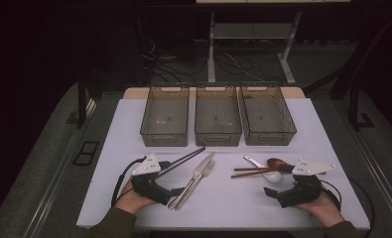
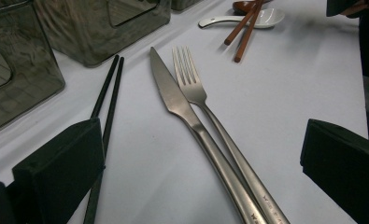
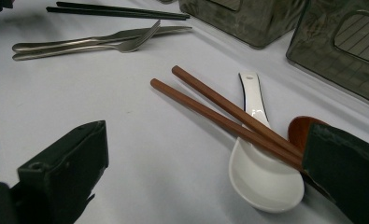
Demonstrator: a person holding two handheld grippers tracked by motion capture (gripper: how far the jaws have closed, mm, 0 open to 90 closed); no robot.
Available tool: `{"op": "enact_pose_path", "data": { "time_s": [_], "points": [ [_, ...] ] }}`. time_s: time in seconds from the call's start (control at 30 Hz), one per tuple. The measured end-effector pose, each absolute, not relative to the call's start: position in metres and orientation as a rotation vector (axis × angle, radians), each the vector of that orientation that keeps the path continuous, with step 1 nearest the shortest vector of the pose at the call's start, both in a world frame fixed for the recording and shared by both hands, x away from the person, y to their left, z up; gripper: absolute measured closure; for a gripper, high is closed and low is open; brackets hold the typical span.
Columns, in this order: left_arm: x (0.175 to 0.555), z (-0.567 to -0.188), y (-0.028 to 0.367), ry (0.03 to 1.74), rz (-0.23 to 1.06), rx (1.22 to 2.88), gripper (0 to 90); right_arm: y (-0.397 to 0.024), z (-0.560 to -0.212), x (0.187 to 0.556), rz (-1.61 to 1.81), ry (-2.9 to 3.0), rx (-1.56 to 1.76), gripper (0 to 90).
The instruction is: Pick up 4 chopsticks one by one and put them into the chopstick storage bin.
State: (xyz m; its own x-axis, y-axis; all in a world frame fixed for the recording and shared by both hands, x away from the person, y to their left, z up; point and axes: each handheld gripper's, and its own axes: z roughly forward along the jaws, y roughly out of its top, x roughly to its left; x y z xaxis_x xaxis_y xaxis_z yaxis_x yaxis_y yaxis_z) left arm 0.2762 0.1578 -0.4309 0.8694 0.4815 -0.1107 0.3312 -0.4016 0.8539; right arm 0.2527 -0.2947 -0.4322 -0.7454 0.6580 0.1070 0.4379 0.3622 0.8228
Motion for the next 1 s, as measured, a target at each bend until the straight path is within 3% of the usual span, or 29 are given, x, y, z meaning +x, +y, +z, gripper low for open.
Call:
{"op": "enact_pose_path", "data": {
  "time_s": [1.0],
  "points": [
    [0.276, -0.431, 0.158, 0.591, 0.179, 2.03, 0.0, -0.287, -0.418, 0.275, 1.173, 2.509, 0.945, 0.9]
  ]
}}
